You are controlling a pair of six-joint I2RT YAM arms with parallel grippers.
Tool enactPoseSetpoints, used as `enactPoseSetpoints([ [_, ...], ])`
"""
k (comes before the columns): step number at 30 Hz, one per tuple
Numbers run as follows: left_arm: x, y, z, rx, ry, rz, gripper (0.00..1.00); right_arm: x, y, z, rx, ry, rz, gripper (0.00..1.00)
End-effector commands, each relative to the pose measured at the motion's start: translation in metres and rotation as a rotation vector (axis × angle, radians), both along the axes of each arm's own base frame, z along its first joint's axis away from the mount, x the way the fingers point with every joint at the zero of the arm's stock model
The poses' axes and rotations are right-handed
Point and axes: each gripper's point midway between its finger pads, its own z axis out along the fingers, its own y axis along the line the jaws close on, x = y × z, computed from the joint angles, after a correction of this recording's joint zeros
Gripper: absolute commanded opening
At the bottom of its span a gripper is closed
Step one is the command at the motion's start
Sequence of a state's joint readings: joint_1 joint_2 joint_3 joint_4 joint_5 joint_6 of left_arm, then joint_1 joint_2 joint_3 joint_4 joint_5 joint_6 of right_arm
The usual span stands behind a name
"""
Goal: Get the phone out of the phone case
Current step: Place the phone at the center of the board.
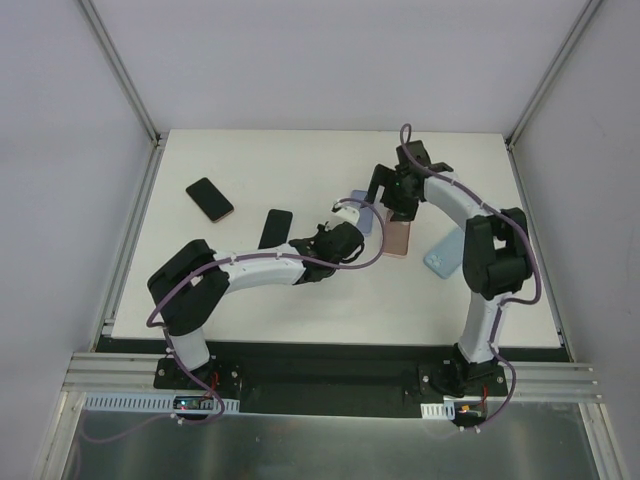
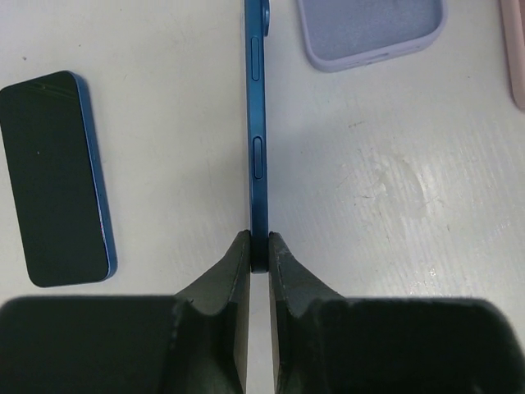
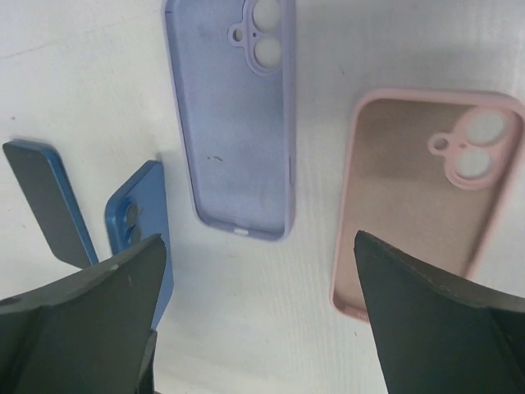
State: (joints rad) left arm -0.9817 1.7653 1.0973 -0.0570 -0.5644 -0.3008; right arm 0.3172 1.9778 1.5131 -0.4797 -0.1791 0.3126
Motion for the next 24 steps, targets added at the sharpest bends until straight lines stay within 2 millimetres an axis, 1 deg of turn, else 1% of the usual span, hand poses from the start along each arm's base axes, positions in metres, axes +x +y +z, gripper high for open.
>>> enactPoseSetpoints([
  [1, -0.02, -0.001, -0.024, 0.024, 0.117, -0.044, 0.11, -0.007, -0.033, 0.06, -0.012, -0.122, -0.054, 0.98],
  [2, -0.02, -0.001, -0.024, 0.021, 0.121, -0.044, 0.16, -0.011, -0.04, 0.063, -0.02, -0.125, -0.068, 0.98],
  [3, -0.021, -0.002, -0.024, 0.016, 0.128, -0.052, 0.2, -0.015, -0.048, 0.074, -0.028, -0.153, -0.086, 0.98],
  [4, -0.022, -0.003, -0.024, 0.013, 0.132, -0.055, 0.21, -0.021, -0.057, 0.071, -0.039, -0.141, -0.106, 0.99],
  [5, -0.022, -0.004, -0.024, 0.009, 0.134, -0.056, 0.24, -0.027, -0.064, 0.073, -0.049, -0.14, -0.118, 0.99],
  [6, -0.024, -0.005, -0.026, 0.008, 0.142, -0.063, 0.27, -0.031, -0.072, 0.083, -0.06, -0.167, -0.132, 0.99],
  [7, -0.025, -0.005, -0.026, 0.006, 0.147, -0.067, 0.28, -0.039, -0.081, 0.078, -0.075, -0.152, -0.149, 0.99],
  [8, -0.026, -0.004, -0.028, 0.008, 0.153, -0.069, 0.29, -0.045, -0.087, 0.079, -0.085, -0.151, -0.157, 0.99],
  [9, -0.027, -0.005, -0.028, 0.002, 0.155, -0.068, 0.34, -0.05, -0.094, 0.088, -0.097, -0.177, -0.175, 0.99],
  [11, -0.031, -0.001, -0.031, 0.001, 0.167, -0.063, 0.35, -0.064, -0.107, 0.085, -0.125, -0.164, -0.188, 0.99],
  [12, -0.032, -0.001, -0.028, -0.01, 0.166, -0.063, 0.35, -0.069, -0.112, 0.093, -0.131, -0.185, -0.2, 0.99],
  [13, -0.034, 0.0, -0.029, -0.015, 0.17, -0.059, 0.35, -0.073, -0.12, 0.094, -0.163, -0.193, -0.21, 1.0],
  [14, -0.037, 0.005, -0.032, -0.009, 0.179, -0.056, 0.35, -0.082, -0.124, 0.09, -0.179, -0.174, -0.214, 0.99],
  [15, -0.038, 0.006, -0.026, -0.024, 0.17, -0.054, 0.36, -0.087, -0.129, 0.096, -0.192, -0.192, -0.223, 1.0],
  [16, -0.04, 0.008, -0.024, -0.029, 0.17, -0.052, 0.42, -0.091, -0.132, 0.096, -0.201, -0.191, -0.225, 1.0],
  [17, -0.044, 0.015, -0.026, -0.024, 0.177, -0.047, 0.45, -0.098, -0.133, 0.095, -0.214, -0.184, -0.218, 1.0],
  [18, -0.046, 0.017, -0.014, -0.049, 0.162, -0.046, 0.49, -0.104, -0.137, 0.096, -0.222, -0.188, -0.222, 1.0],
  [19, -0.048, 0.019, -0.01, -0.065, 0.159, -0.042, 0.56, -0.108, -0.139, 0.097, -0.229, -0.187, -0.225, 1.0],
  [20, -0.052, 0.024, 0.001, -0.09, 0.146, -0.042, 0.58, -0.115, -0.141, 0.095, -0.241, -0.177, -0.222, 0.96],
  [21, -0.054, 0.027, 0.007, -0.104, 0.139, -0.041, 0.63, -0.121, -0.144, 0.095, -0.249, -0.179, -0.22, 0.96],
  [22, -0.056, 0.03, 0.013, -0.119, 0.133, -0.038, 0.65, -0.125, -0.145, 0.094, -0.256, -0.179, -0.219, 0.96],
  [23, -0.059, 0.034, 0.023, -0.142, 0.117, -0.04, 0.67, -0.13, -0.147, 0.094, -0.265, -0.174, -0.22, 0.96],
  [24, -0.059, 0.037, 0.028, -0.153, 0.113, -0.038, 0.67, -0.135, -0.15, 0.098, -0.27, -0.189, -0.225, 0.96],
])
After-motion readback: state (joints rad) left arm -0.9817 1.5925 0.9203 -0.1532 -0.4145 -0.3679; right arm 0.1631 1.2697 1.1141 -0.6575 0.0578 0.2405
